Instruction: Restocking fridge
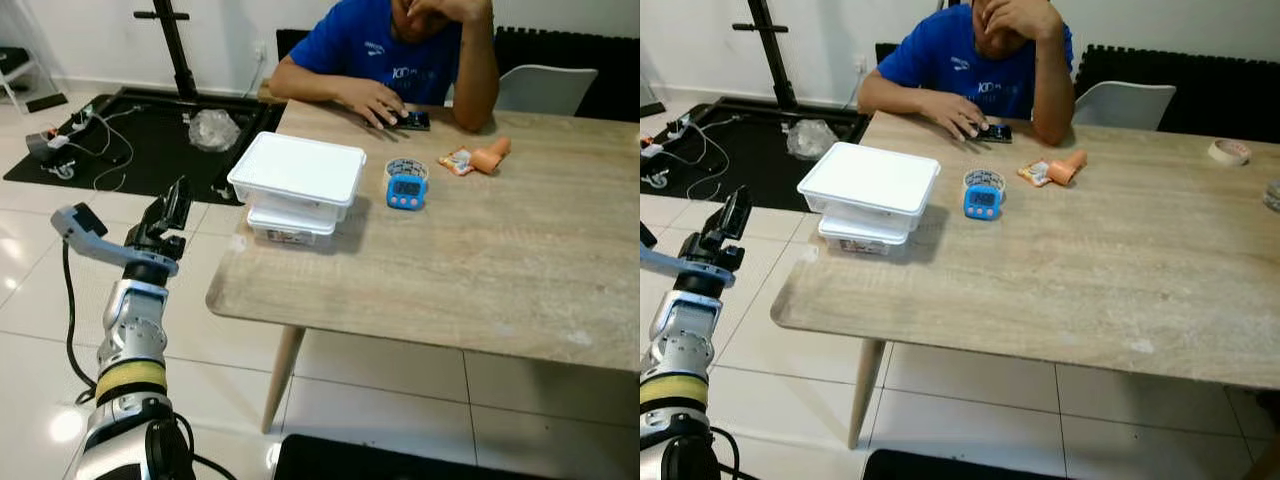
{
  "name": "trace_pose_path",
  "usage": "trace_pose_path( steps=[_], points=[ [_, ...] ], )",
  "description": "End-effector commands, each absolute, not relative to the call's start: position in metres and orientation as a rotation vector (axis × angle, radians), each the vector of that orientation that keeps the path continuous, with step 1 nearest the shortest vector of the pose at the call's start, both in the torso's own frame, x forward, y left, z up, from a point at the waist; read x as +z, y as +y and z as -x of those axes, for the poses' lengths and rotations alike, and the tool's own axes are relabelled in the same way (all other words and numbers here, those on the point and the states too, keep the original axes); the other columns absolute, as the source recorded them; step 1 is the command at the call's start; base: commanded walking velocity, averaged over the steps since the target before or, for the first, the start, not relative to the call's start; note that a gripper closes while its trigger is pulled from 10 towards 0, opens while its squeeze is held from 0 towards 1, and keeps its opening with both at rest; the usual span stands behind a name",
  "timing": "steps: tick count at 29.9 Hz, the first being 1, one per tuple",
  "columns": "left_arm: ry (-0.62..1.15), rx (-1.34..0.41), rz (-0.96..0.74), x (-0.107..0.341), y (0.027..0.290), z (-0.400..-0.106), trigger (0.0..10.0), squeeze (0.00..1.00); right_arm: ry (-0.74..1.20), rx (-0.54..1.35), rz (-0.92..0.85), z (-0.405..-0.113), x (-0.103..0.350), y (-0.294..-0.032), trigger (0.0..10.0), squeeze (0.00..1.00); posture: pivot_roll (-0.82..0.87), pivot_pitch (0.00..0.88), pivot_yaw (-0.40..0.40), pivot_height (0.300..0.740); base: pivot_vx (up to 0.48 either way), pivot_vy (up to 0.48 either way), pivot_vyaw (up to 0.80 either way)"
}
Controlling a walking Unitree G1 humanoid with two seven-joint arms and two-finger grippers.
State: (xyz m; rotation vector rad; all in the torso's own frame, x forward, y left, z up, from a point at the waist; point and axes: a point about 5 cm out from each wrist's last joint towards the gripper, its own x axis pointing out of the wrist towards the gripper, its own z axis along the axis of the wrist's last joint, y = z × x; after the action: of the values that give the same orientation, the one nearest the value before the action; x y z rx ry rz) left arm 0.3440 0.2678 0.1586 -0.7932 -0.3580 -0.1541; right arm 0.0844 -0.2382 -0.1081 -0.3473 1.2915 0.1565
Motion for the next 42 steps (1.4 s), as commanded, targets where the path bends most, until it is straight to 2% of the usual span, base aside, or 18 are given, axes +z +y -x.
trace_pose_path(
  steps=[1, 7, 8, 17, 24, 27, 41, 42],
  points=[
    [-0.319, -0.13, 0.845, 0.151, 0.266, -0.346, 10.0, 0.0, 1.313, 0.158, 0.347, -0.077, -0.11, -0.239, 10.0, 0.0, -0.07, 0.141, -0.004, 0.74, 0.0, 0.0, 0.0],
    [-0.245, -0.171, 0.966, 0.151, 0.249, -0.359, 10.0, 0.0, 1.328, 0.187, 0.371, -0.067, -0.11, -0.242, 10.0, 0.0, -0.07, 0.204, -0.017, 0.74, 0.0, 0.0, 0.0],
    [-0.241, -0.19, 0.983, 0.153, 0.246, -0.362, 10.0, 1.0, 1.339, 0.188, 0.374, -0.062, -0.111, -0.243, 10.0, 0.0, -0.08, 0.224, -0.017, 0.74, 0.0, 0.0, 0.0],
    [-0.249, -0.274, 1.029, 0.175, 0.24, -0.374, 10.0, 1.0, 1.379, 0.183, 0.381, -0.04, -0.111, -0.25, 10.0, 0.0, -0.1, 0.273, -0.012, 0.74, 0.0, 0.0, 0.0],
    [-0.26, -0.333, 1.051, 0.197, 0.234, -0.385, 10.0, 1.0, 1.36, 0.189, 0.392, -0.044, -0.111, -0.25, 10.0, 0.0, -0.09, 0.287, -0.008, 0.74, 0.0, 0.0, 0.0],
    [-0.276, -0.398, 1.062, 0.205, 0.229, -0.386, 10.0, 1.0, 1.324, 0.2, 0.398, -0.056, -0.11, -0.246, 10.0, 0.0, -0.09, 0.291, -0.006, 0.74, 0.0, 0.0, 0.0],
    [-0.285, -0.451, 1.097, 0.207, 0.229, -0.385, 10.0, 1.0, 1.327, 0.205, 0.404, -0.055, -0.11, -0.247, 10.0, 0.0, -0.1, 0.302, -0.006, 0.74, 0.0, 0.0, 0.0],
    [-0.283, -0.459, 1.1, 0.207, 0.229, -0.385, 10.0, 0.0, 1.33, 0.204, 0.404, -0.054, -0.11, -0.248, 10.0, 0.0, -0.1, 0.302, -0.005, 0.74, 0.0, 0.0, 0.0]
  ],
)
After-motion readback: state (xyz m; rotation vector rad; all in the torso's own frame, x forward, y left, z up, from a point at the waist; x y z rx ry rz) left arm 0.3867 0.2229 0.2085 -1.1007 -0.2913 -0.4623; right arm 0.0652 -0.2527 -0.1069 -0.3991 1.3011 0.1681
